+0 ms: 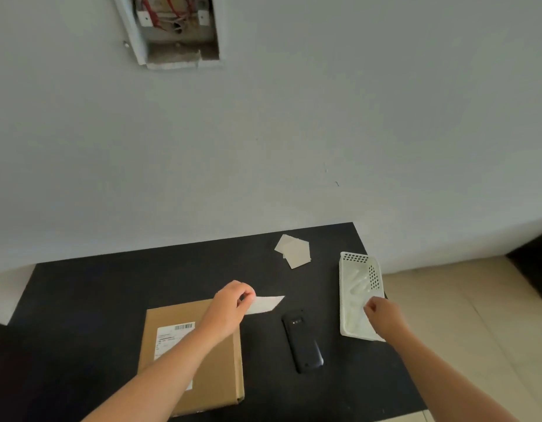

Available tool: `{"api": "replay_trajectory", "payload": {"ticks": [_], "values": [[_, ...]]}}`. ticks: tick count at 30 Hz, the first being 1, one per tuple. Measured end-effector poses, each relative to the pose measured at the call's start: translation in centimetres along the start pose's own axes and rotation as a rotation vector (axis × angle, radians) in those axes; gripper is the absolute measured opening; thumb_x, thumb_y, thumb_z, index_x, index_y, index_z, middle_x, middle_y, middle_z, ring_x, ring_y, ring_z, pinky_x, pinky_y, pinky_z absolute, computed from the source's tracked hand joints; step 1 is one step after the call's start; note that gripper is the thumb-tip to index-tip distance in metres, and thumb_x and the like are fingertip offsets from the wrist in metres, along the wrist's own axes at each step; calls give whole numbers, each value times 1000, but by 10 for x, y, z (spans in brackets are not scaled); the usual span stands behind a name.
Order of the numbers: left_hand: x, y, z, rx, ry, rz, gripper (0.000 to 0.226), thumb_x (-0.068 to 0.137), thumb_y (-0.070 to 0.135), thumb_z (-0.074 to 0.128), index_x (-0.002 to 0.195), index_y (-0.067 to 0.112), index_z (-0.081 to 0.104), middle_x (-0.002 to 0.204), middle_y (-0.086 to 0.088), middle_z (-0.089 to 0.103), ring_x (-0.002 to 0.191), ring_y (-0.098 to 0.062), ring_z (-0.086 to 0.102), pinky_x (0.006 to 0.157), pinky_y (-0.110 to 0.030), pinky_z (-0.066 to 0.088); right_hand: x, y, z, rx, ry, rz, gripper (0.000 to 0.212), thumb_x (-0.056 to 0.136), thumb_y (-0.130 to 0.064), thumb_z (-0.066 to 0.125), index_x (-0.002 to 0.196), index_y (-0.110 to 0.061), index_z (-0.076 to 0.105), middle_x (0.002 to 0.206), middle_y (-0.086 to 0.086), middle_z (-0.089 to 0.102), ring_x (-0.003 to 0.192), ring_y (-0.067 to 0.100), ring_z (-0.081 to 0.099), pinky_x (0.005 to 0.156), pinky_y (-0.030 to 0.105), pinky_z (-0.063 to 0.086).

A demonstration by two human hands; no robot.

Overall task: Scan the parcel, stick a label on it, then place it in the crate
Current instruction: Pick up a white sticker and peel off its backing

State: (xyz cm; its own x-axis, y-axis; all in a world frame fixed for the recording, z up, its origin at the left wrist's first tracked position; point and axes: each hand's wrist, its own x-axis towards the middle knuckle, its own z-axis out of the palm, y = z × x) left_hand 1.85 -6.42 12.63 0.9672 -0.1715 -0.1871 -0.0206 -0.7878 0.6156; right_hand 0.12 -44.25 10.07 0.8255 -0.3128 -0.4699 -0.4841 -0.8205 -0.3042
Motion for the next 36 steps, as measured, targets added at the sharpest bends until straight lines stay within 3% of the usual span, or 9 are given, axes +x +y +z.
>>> {"api": "replay_trajectory", "payload": {"ticks": [10,15,19,22,24,27,31,34,36], "values": [[31,35,47,20,-94,-10,12,105,30,56,97,36,63,100,21,57,84,-4,61,69,-6,46,73,27,-3,-151,-189,-20,36,97,-47,60,83,-15,54,83,3,66,75,19,63,70,37,55],[31,38,39,-22,-172,-19,16,107,35,50,97,45,55,77,18,64,73,-2,61,63,-10,46,76,-8,6,97,-169,-87,46,101,-53,50,74,-15,56,69,0,62,65,14,59,60,25,43],[31,40,16,-109,-188,-36,21,108,36,48,97,53,53,93,30,69,88,4,63,69,-8,47,61,-76,12,481,-591,-14,53,102,-55,49,93,-7,72,82,7,72,66,15,60,65,28,46],[31,37,-4,-145,-191,-15,29,108,32,51,98,59,54,100,36,68,98,8,62,74,-10,47,46,-115,18,673,-971,100,66,100,-61,47,116,0,69,102,14,76,77,21,65,68,28,50],[29,25,-20,-160,-201,5,29,107,33,51,98,60,55,102,38,68,101,9,61,78,-13,48,36,-135,24,803,-1112,116,59,101,-55,51,123,-2,65,103,15,71,78,21,62,69,28,49],[21,-2,-46,-168,-223,11,26,107,36,52,97,59,57,103,39,69,101,9,60,83,-20,49,23,-162,36,960,-1074,124,46,97,-33,65,134,-6,59,104,15,62,76,19,56,66,26,44],[8,-30,-74,-271,-215,-22,22,105,38,54,99,59,59,103,38,69,102,14,60,83,-18,48,6,-186,53,1030,-964,38,30,95,-20,65,119,-3,69,98,14,68,70,17,55,61,26,38],[-6,-56,-89,-799,-115,-207,17,103,41,54,116,45,63,107,14,77,104,-10,72,86,-33,62,-14,-214,69,1035,-821,-31,21,95,-22,66,108,-6,72,102,15,67,74,17,54,61,25,41],[-15,-68,-89,-1129,-98,-382,28,103,45,58,127,31,61,112,-1,77,106,-24,75,83,-38,64,-26,-230,79,1067,-751,-74,20,97,-24,66,105,-7,74,94,11,68,68,13,51,60,24,42]]}}
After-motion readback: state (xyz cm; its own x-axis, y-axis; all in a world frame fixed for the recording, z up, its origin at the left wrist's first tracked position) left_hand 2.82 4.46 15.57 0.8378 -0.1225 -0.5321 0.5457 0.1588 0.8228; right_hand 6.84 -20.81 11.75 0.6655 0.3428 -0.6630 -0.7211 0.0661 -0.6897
